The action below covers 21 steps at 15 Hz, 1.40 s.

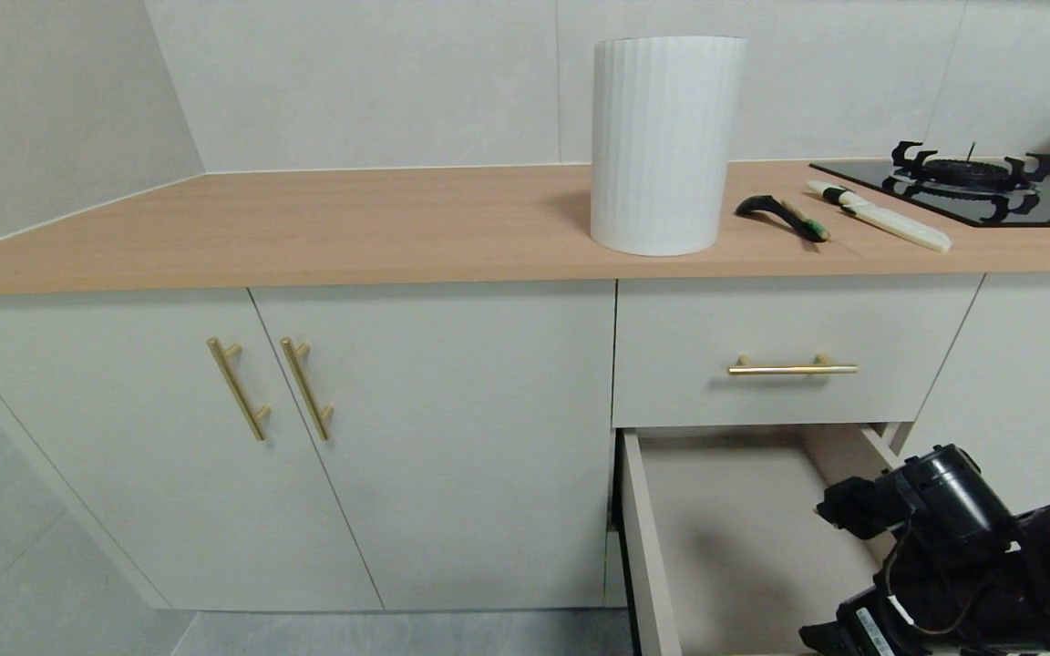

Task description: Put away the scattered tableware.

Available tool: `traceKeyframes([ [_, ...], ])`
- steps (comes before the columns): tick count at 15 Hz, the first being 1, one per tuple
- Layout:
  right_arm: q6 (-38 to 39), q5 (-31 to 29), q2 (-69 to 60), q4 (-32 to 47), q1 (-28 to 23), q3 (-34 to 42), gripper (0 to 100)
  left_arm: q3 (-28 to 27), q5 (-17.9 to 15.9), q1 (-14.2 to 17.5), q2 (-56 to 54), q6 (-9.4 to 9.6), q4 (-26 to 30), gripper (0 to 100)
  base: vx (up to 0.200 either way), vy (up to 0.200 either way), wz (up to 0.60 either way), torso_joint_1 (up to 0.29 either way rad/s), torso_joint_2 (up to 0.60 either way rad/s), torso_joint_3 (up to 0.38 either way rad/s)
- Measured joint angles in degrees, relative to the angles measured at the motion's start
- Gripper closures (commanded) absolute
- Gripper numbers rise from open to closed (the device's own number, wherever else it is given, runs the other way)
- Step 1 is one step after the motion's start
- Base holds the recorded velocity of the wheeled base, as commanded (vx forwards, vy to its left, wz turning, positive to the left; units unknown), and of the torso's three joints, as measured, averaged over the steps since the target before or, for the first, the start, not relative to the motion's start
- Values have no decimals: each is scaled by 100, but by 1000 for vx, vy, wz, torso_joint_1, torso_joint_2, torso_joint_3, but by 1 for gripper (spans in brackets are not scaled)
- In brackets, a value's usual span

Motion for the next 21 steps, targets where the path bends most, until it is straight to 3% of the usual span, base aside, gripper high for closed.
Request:
traceKeyframes([
  [6, -519, 51, -345, 894, 204, 17, 0, 0, 2, 0, 0, 0, 0, 0, 0, 0, 0, 0, 0, 0],
  [10, -330, 27, -411, 739, 232, -129, 0, 0, 2, 0, 0, 1, 0, 0, 0, 0, 0, 0, 0, 0],
  [14, 464, 32, -623, 408, 232, -341, 0, 0, 0, -2, 0, 0, -2, 0, 0, 0, 0, 0, 0, 0],
  [21, 522, 16, -1167, 33, 210, -394, 0, 0, 0, 0, 0, 0, 0, 0, 0, 0, 0, 0, 0, 0],
])
